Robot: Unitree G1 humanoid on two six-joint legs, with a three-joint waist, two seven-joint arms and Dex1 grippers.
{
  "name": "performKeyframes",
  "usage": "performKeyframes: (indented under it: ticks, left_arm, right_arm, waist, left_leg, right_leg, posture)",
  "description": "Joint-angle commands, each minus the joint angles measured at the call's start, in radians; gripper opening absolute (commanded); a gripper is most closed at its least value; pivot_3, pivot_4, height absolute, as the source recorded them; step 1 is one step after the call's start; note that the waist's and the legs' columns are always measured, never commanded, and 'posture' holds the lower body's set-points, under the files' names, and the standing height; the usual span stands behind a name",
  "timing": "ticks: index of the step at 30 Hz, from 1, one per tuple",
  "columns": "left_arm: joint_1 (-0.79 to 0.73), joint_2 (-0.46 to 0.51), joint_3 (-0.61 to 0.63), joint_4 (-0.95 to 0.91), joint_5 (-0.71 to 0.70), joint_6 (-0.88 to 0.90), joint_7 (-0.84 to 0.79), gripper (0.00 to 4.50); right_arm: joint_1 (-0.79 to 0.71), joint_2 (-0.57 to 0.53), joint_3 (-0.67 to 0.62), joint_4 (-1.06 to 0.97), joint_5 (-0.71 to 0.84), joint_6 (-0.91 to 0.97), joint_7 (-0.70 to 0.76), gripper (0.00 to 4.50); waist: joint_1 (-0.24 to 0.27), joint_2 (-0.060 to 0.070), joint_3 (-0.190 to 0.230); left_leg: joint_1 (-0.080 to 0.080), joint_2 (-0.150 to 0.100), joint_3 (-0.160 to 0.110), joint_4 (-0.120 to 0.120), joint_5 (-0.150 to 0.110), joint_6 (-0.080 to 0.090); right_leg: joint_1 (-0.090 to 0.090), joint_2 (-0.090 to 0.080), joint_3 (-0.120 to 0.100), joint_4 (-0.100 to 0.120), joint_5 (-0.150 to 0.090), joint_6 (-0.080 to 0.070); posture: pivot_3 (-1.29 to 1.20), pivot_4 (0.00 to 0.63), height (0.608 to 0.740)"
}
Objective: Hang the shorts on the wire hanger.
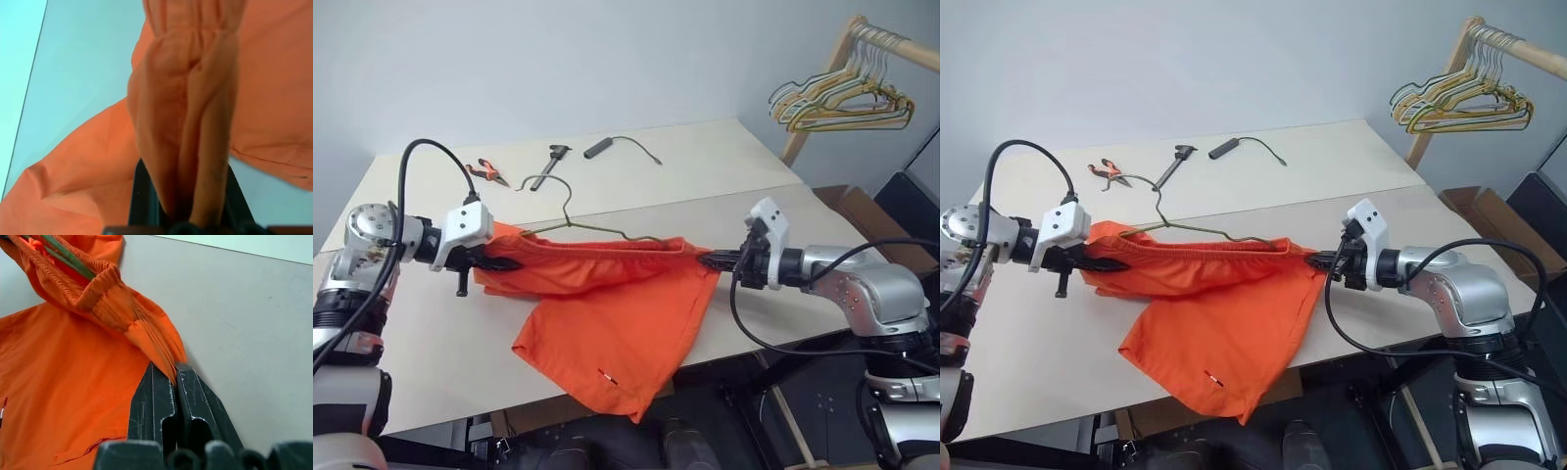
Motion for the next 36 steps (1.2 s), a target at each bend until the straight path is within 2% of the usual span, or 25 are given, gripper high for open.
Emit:
performKeyframes:
  ticks: [1,12,18,21,25,32,36]
  left_arm:
    - [0.008,0.030,0.058,-0.004,-0.033,0.030,-0.030,0.00]
    - [0.028,0.064,-0.051,0.039,0.186,-0.150,0.032,0.00]
    - [-0.014,-0.034,-0.050,0.004,0.159,-0.071,0.070,0.00]
    - [-0.033,-0.068,-0.039,-0.009,0.148,-0.034,0.074,0.00]
    - [-0.066,-0.102,-0.033,0.002,0.155,-0.016,0.095,0.00]
    - [-0.076,-0.107,-0.035,0.014,0.154,-0.030,0.082,0.00]
    - [-0.077,-0.108,-0.034,0.009,0.152,-0.030,0.079,0.00]
  right_arm:
    - [-0.003,-0.036,-0.057,-0.012,-0.009,-0.017,0.000,0.04]
    - [-0.043,-0.036,-0.085,-0.045,0.060,-0.001,0.027,0.04]
    - [-0.065,0.022,0.024,-0.154,0.055,0.029,0.004,0.04]
    - [-0.062,0.027,0.057,-0.172,0.041,0.029,0.005,0.73]
    - [-0.053,0.007,0.064,-0.173,0.032,0.020,0.018,2.11]
    - [-0.079,-0.048,0.038,-0.124,-0.019,-0.014,0.017,4.49]
    - [-0.125,-0.054,-0.007,-0.120,0.006,-0.038,0.044,4.49]
  waist:
    - [0.002,0.000,0.000]
    - [0.006,0.000,0.000]
    - [0.005,0.000,0.000]
    - [0.004,0.000,0.000]
    - [0.008,0.000,0.000]
    - [0.002,0.000,0.000]
    - [0.001,0.000,0.000]
  left_leg:
    - [0.000,0.000,0.000,0.000,0.000,0.000]
    - [0.000,0.000,0.000,0.000,0.000,0.000]
    - [0.000,0.000,0.000,0.000,0.000,0.000]
    - [-0.001,0.000,0.000,0.000,0.000,0.000]
    - [-0.002,-0.001,-0.001,0.001,0.000,0.000]
    - [-0.001,0.000,0.000,0.001,0.000,0.000]
    - [-0.001,0.000,0.000,0.001,0.000,0.000]
  right_leg:
    - [0.000,0.000,0.000,0.000,0.000,0.000]
    - [0.000,0.000,0.000,0.000,0.000,0.000]
    - [0.000,-0.001,0.000,0.000,0.000,0.000]
    - [0.000,0.000,-0.001,0.000,0.000,0.000]
    - [0.000,-0.001,-0.001,0.000,0.000,0.000]
    - [0.000,-0.001,-0.001,0.000,0.000,0.000]
    - [0.000,-0.001,-0.001,0.000,0.000,0.000]
  posture:
    - [-0.12,0.026,0.740]
    - [-0.13,0.033,0.740]
    - [-0.13,0.031,0.740]
    - [-0.13,0.031,0.740]
    - [-0.13,0.025,0.740]
    - [-0.13,0.022,0.740]
    - [-0.13,0.015,0.740]
